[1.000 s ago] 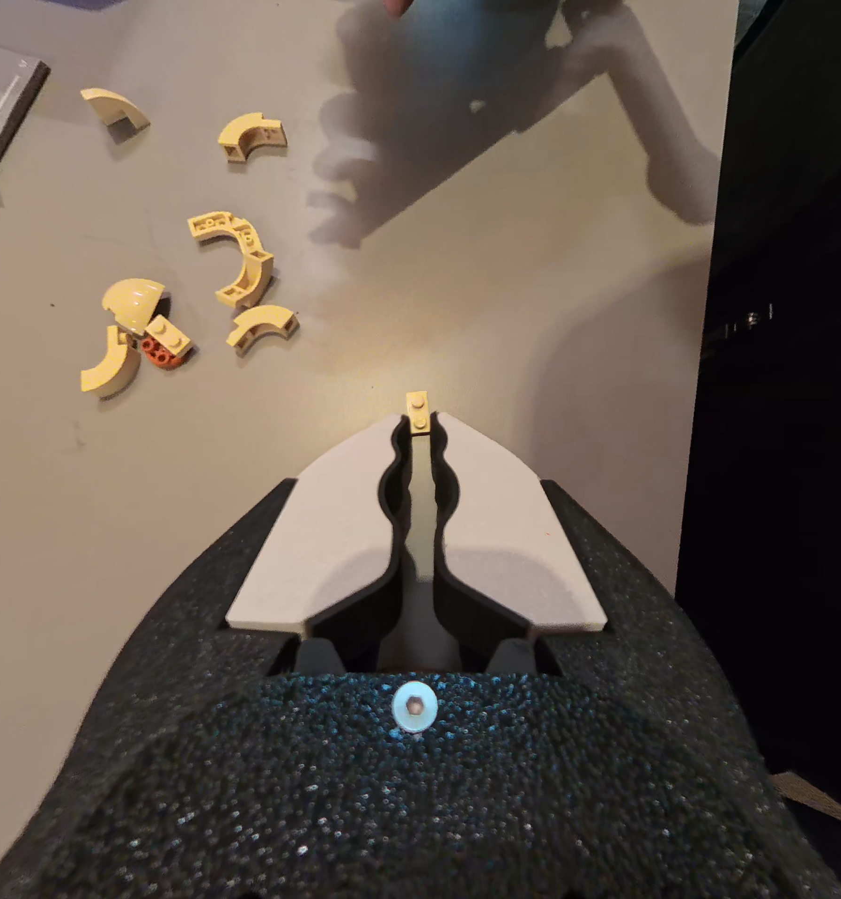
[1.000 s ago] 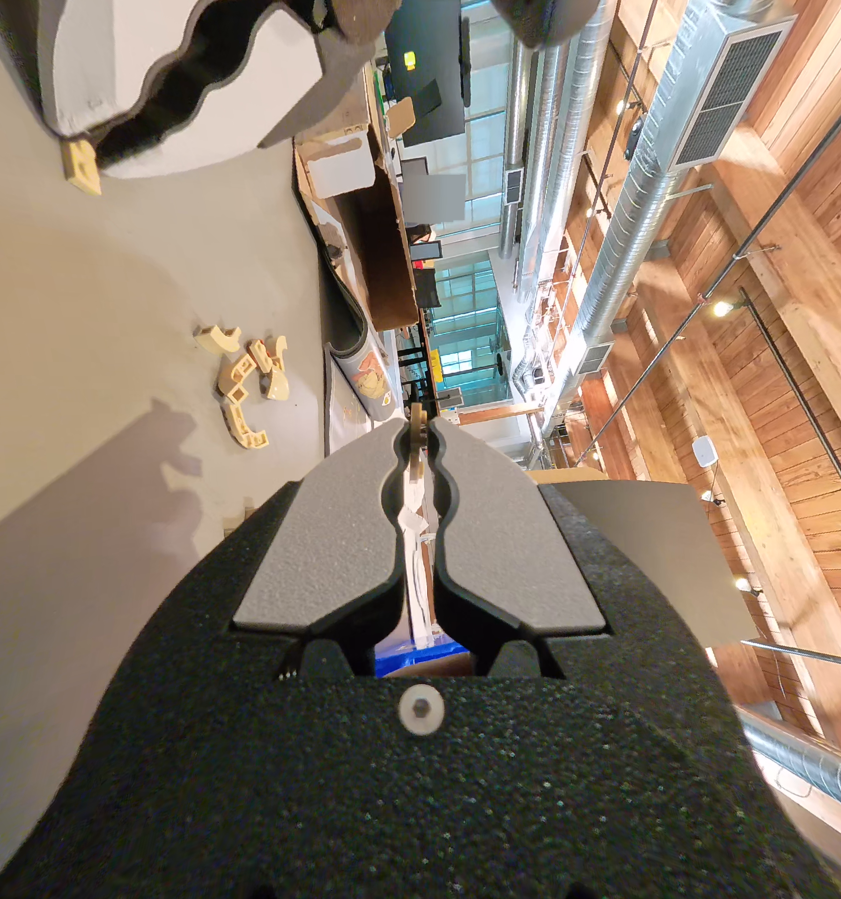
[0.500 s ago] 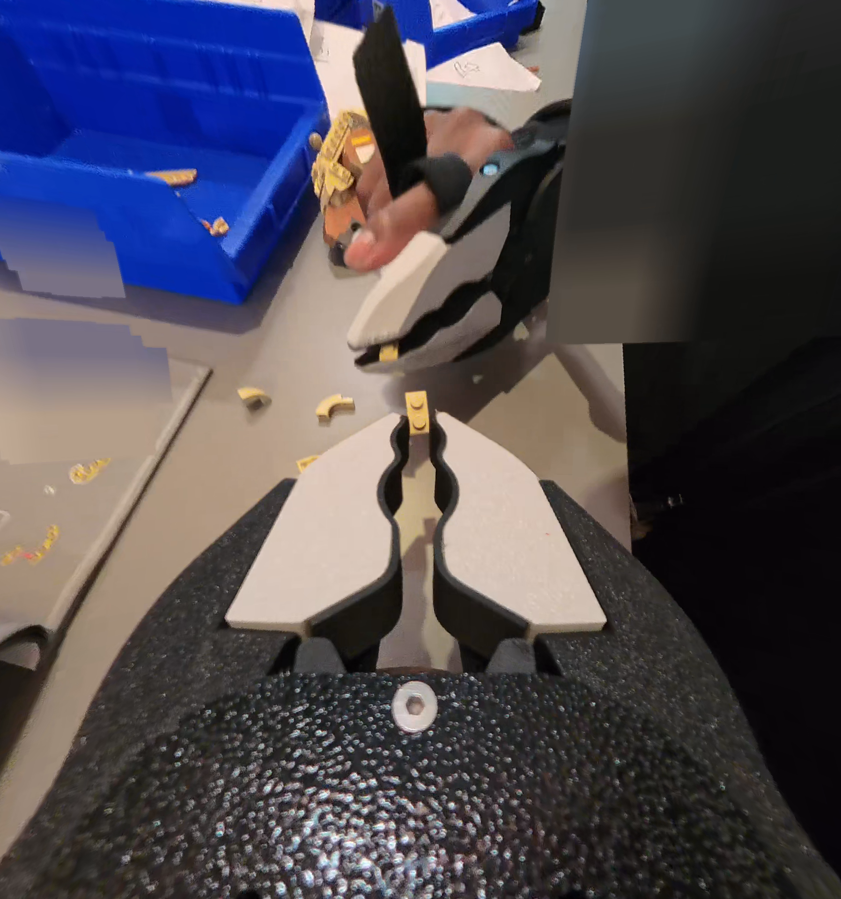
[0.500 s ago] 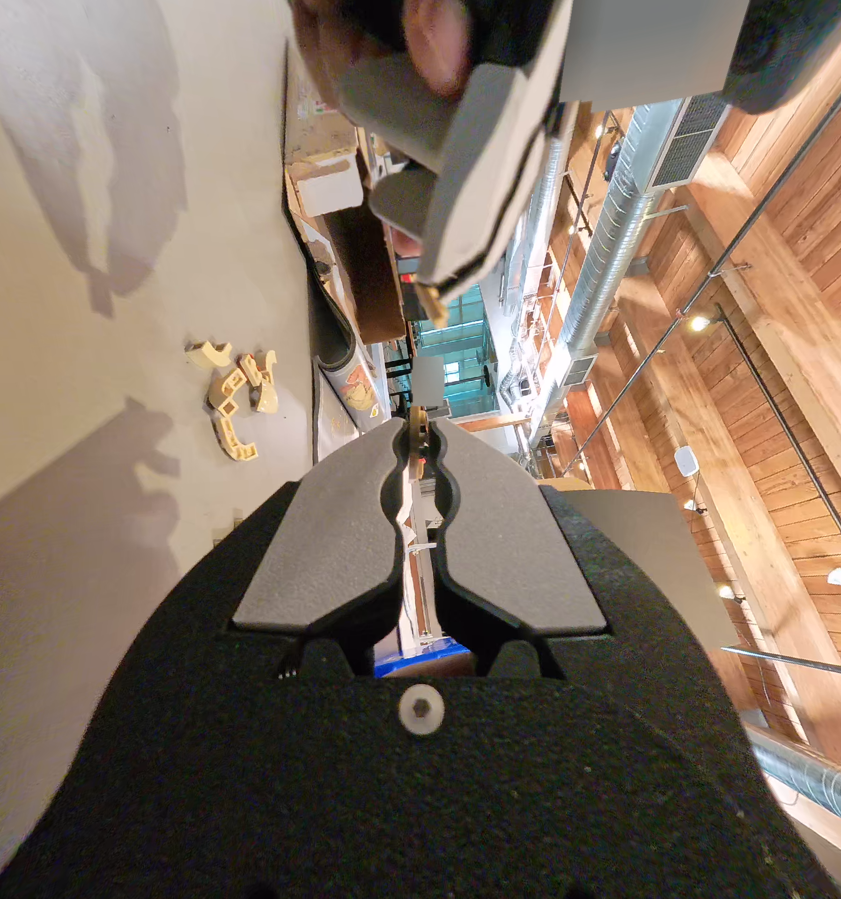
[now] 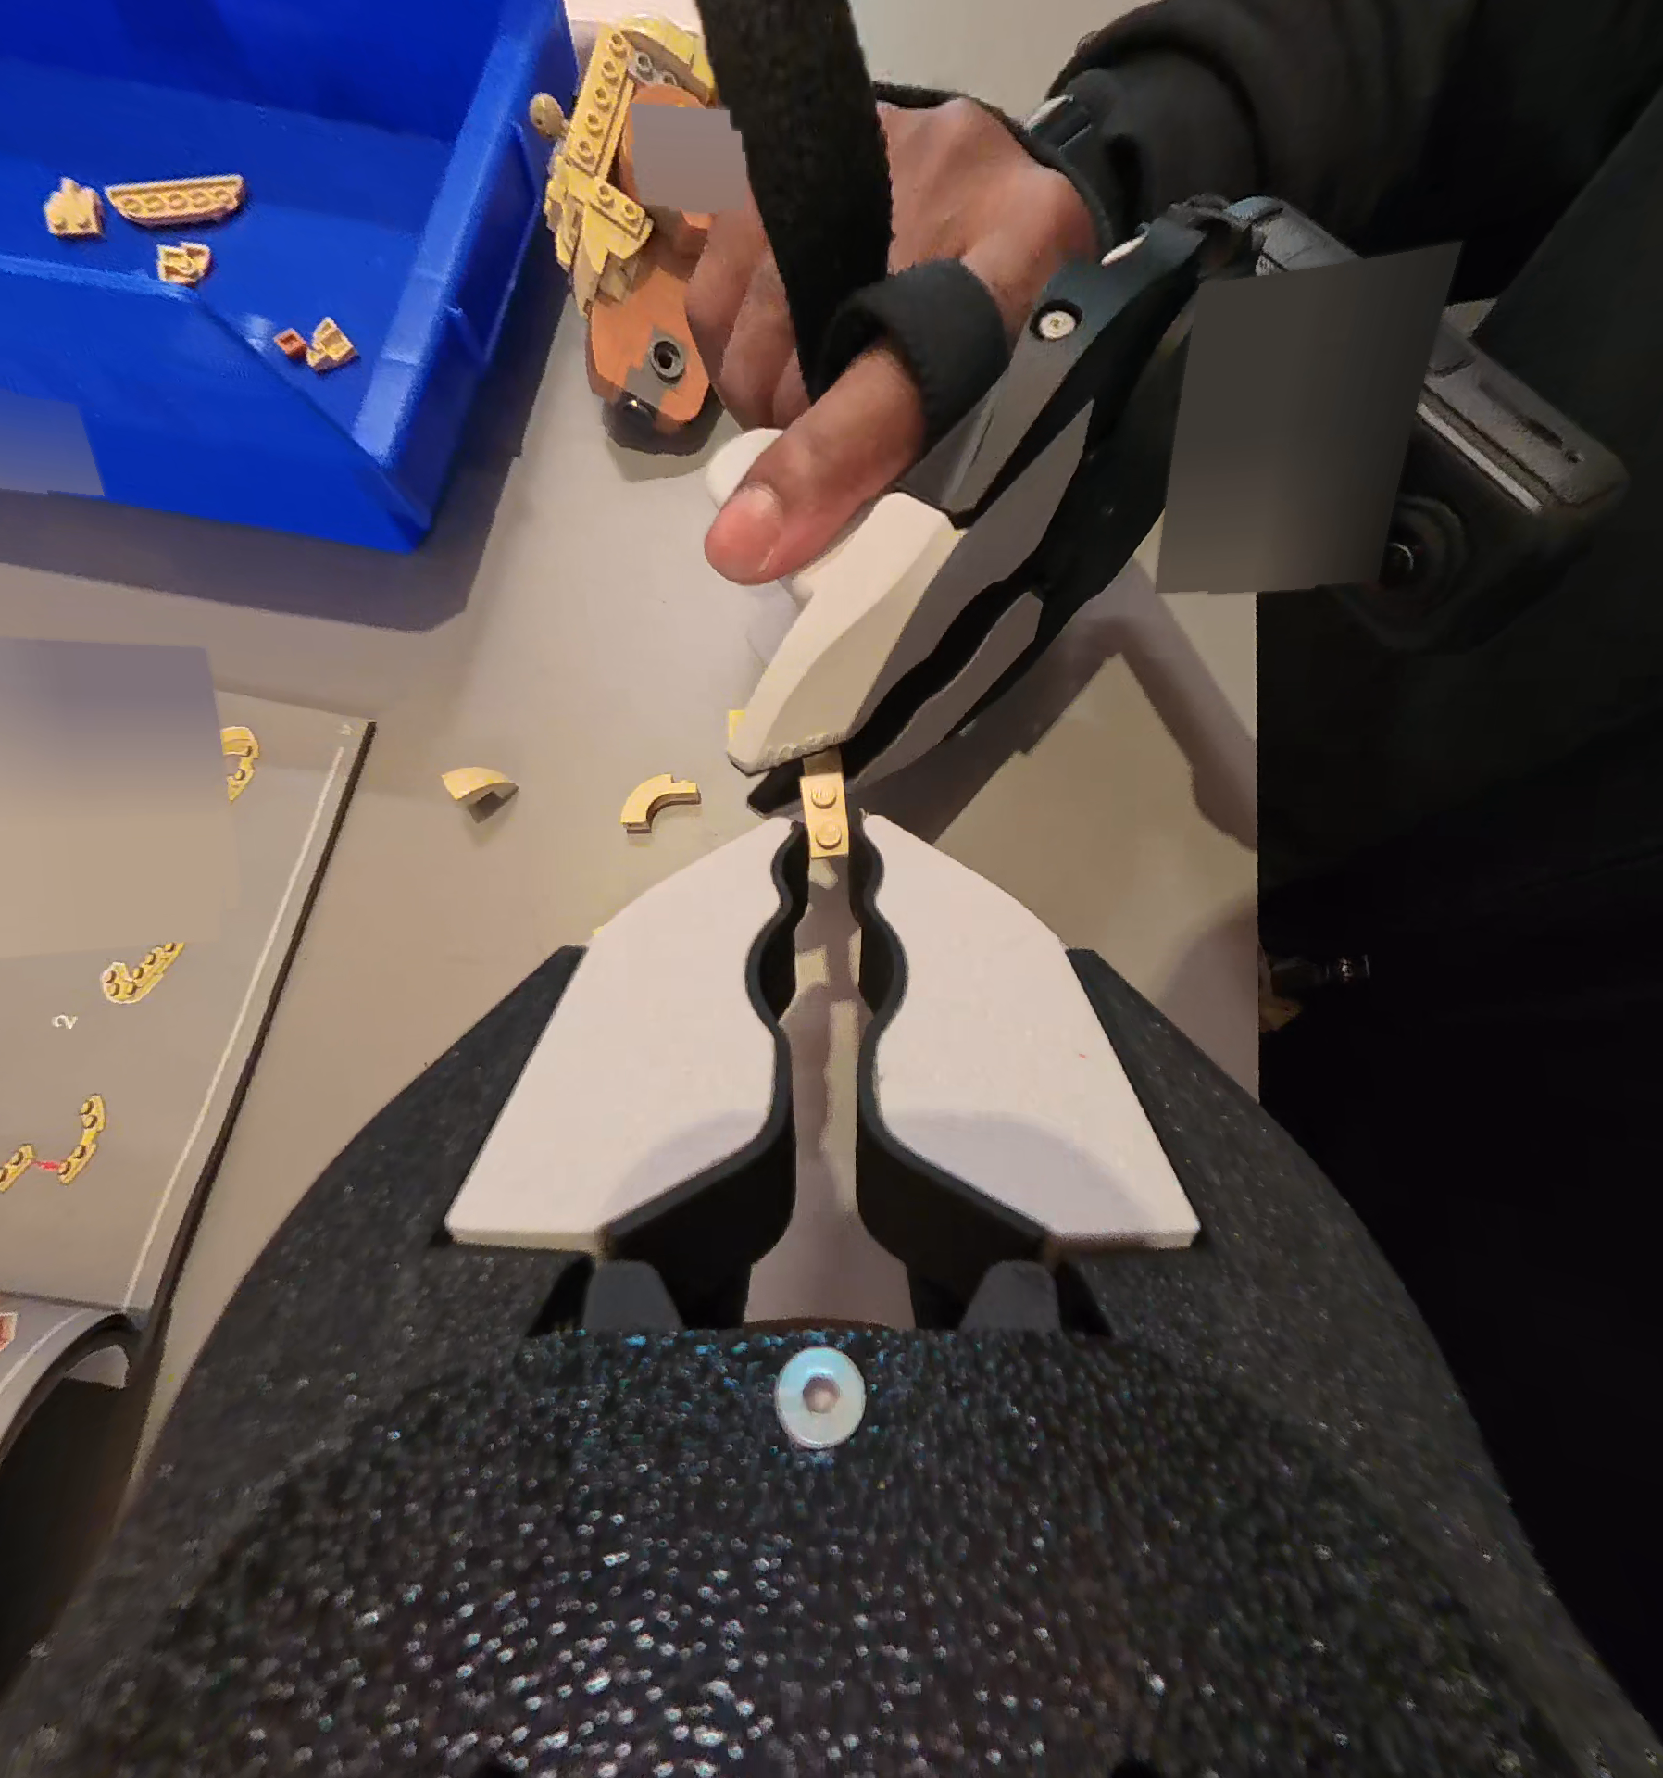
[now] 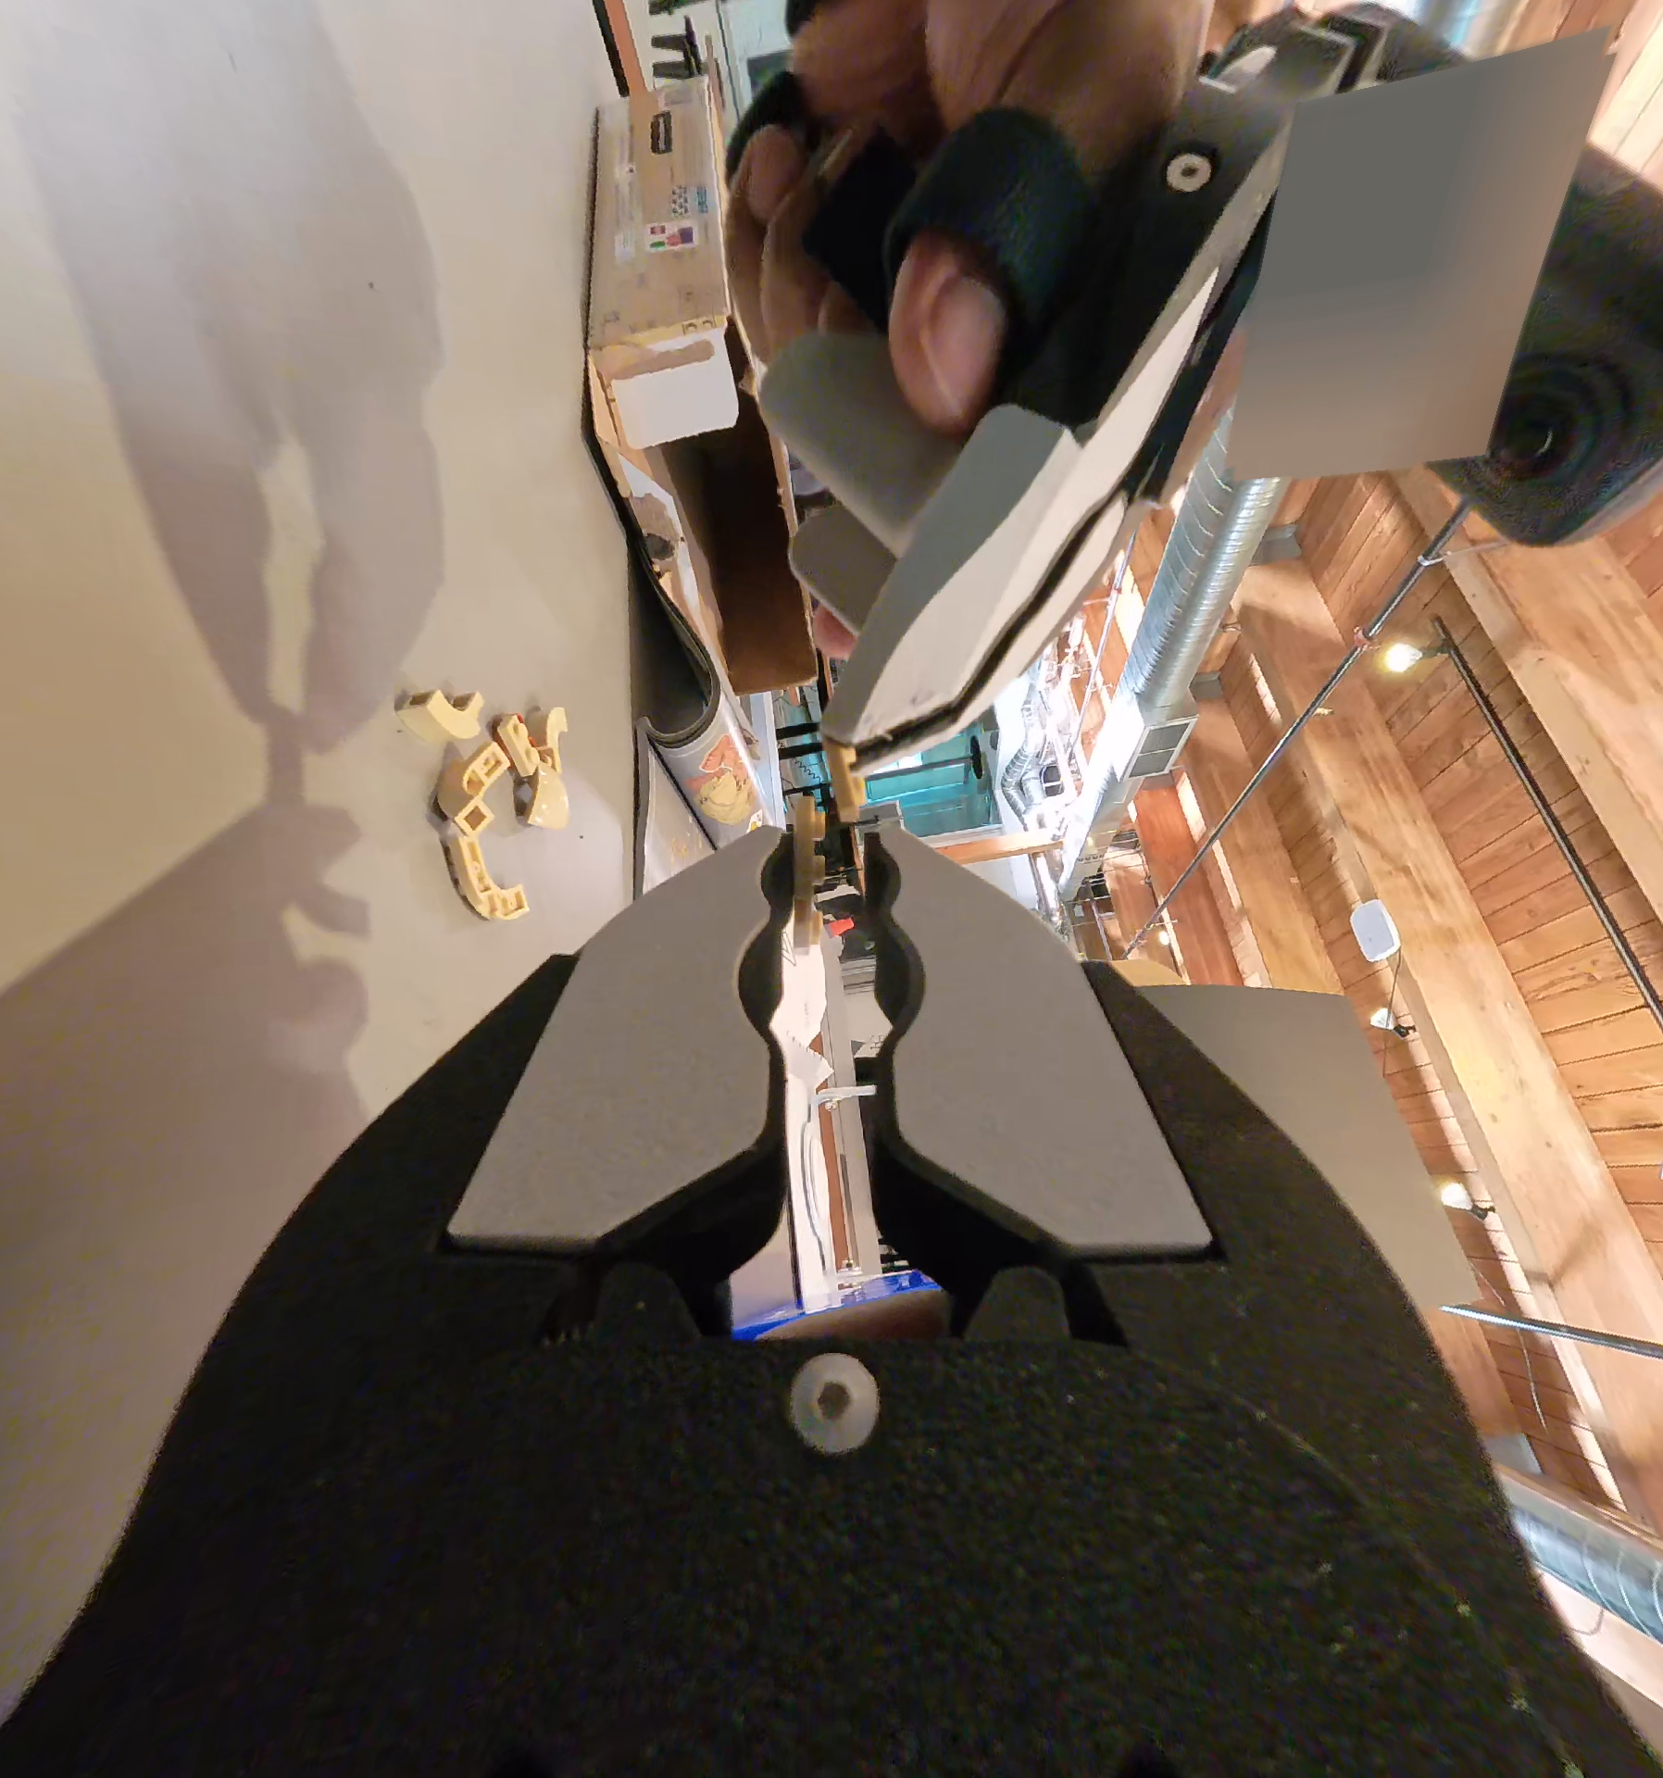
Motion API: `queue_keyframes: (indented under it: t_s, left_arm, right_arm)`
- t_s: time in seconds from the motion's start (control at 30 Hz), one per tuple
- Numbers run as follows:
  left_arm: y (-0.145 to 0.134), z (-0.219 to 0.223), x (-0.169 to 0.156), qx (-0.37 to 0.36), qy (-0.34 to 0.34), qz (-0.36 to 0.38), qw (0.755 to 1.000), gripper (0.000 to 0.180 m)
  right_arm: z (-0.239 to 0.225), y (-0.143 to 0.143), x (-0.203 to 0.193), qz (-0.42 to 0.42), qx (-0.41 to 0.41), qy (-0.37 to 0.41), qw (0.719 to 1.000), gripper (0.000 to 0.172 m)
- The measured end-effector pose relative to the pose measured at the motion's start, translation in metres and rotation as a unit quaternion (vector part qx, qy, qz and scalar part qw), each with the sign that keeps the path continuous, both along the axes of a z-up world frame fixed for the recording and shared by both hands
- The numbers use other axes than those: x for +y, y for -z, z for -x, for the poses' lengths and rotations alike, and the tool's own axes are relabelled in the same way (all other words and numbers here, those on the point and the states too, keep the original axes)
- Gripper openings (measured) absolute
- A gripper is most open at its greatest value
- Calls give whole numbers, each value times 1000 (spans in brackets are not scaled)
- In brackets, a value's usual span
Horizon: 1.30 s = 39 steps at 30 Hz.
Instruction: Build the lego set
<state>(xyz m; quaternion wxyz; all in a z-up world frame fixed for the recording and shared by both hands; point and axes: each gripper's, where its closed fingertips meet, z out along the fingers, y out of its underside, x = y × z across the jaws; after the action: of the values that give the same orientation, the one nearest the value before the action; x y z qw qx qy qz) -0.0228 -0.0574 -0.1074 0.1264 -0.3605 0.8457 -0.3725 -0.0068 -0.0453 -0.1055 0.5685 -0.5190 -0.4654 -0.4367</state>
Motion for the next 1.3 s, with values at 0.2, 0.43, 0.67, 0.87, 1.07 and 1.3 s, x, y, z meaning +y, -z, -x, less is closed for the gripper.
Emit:
queue_keyframes:
  t_s: [0.2, 0.43, 0.67, 0.87, 1.07, 1.3]
  left_arm:
    - [2, -1, -1, 18, 13, -12, 1000, 7]
    - [5, -1, -1, 32, 20, -20, 999, 7]
    - [6, -2, -2, 39, 24, -25, 999, 7]
    - [5, -3, -3, 41, 26, -29, 998, 7]
    - [5, -3, -3, 46, 28, -33, 998, 7]
    - [3, -4, -3, 46, 29, -37, 998, 7]
  right_arm:
    - [1, 1, 0, 3, -2, -2, 1000, 13]
    - [1, 3, 1, 6, -5, -1, 1000, 13]
    - [2, 3, 1, 4, -10, 0, 1000, 13]
    - [2, 2, 1, 3, -9, 0, 1000, 13]
    - [2, 2, 1, 2, -9, -1, 1000, 9]
    - [0, 1, 1, 3, -4, 2, 1000, 8]
